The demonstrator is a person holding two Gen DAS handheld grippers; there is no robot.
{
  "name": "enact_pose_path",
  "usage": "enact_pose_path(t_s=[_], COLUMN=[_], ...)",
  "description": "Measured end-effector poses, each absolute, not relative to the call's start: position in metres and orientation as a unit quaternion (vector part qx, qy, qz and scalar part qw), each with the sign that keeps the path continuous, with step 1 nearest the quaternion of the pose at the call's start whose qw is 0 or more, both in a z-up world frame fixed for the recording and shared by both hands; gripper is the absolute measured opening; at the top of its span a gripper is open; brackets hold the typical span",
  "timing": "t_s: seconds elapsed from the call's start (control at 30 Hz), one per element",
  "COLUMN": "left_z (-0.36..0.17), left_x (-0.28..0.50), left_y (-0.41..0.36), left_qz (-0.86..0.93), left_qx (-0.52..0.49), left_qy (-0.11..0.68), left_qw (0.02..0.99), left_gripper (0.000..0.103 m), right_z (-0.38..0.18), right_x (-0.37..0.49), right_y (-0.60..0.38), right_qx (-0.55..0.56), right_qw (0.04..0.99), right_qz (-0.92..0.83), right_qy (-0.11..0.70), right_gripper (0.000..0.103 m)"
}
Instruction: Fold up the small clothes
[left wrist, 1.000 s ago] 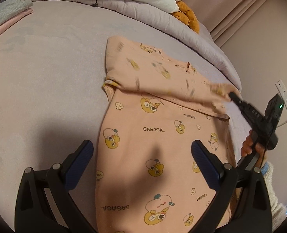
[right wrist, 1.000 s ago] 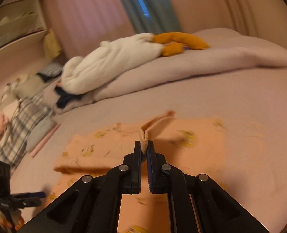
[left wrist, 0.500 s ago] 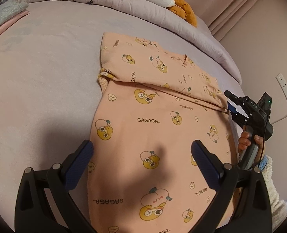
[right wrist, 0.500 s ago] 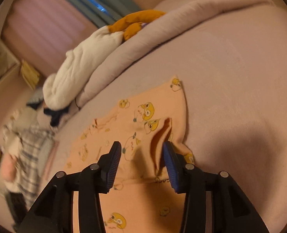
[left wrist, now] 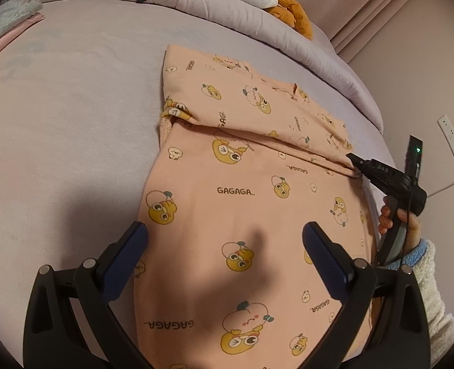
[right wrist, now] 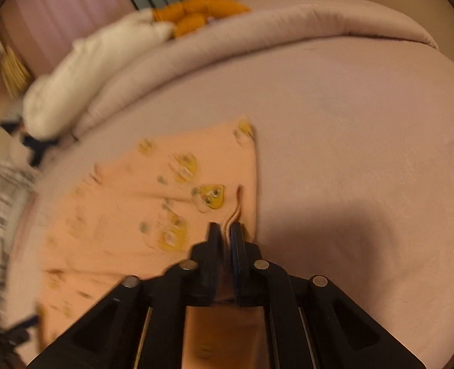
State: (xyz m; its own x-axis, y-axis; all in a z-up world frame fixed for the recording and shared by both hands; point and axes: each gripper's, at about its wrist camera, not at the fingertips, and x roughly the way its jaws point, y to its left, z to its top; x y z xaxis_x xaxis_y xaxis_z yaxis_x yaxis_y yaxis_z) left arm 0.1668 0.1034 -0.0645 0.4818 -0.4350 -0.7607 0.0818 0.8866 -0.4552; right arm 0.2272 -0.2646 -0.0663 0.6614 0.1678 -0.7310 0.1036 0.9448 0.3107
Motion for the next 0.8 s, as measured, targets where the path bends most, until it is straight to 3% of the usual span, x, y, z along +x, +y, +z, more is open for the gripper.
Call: enact_pose_path(t_s=[0.07,0.13,0.23,0.33,0.4,0.57,0.63,0.67,0.73,0.8], left_z=[-0.059,-0.049,-0.033,-0.026,-0.029,-0.064,-0.087,-0.092,-0.103,-0.11], left_x=[0.17,0.179,0.199,0.231,0.252,0.289,0.291,0.289,0.283,0.274], left_y=[0.108,0.114,0.115,0.105,0.098,0.094,0.105,0.114,0.134,0.153], left_qz=[-0.15,-0.154,-0.169,-0.207,-0.225,-0.21,-0.18,-0.174,-0.174,-0.182], left_qx=[-0.186,-0.201,-0.219,-0.246,-0.263,-0.262,-0.265,-0.272,-0.306,-0.344], left_qy=[0.479,0.462,0.431,0.417,0.42,0.461,0.481,0.478,0.472,0.463], left_qw=[0.845,0.85,0.859,0.85,0.839,0.821,0.816,0.817,0.808,0.796], left_gripper=[0.101,0.101,0.101,0.095,0.08,0.057,0.025,0.003,0.002,0.002], right_z=[-0.055,-0.043,-0.026,-0.027,-0.035,-0.059,-0.066,-0.066,-0.067,-0.069], right_x=[0.22,0.211,0.202,0.21,0.217,0.226,0.227,0.227,0.226,0.224], right_y=[-0.261,-0.255,-0.243,-0.232,-0.226,-0.234,-0.241,-0.245,-0.252,-0.257], right_qx=[0.146,0.116,0.079,0.071,0.058,0.068,0.085,0.094,0.099,0.095], right_qw=[0.906,0.922,0.941,0.94,0.935,0.924,0.92,0.92,0.92,0.918], right_qz=[0.003,-0.022,-0.021,0.018,0.024,0.023,0.022,0.022,0.013,-0.011], right_qy=[0.397,0.369,0.327,0.335,0.348,0.377,0.382,0.38,0.379,0.385], right_gripper=[0.011,0.024,0.025,0.025,0.025,0.025,0.025,0.023,0.016,0.016])
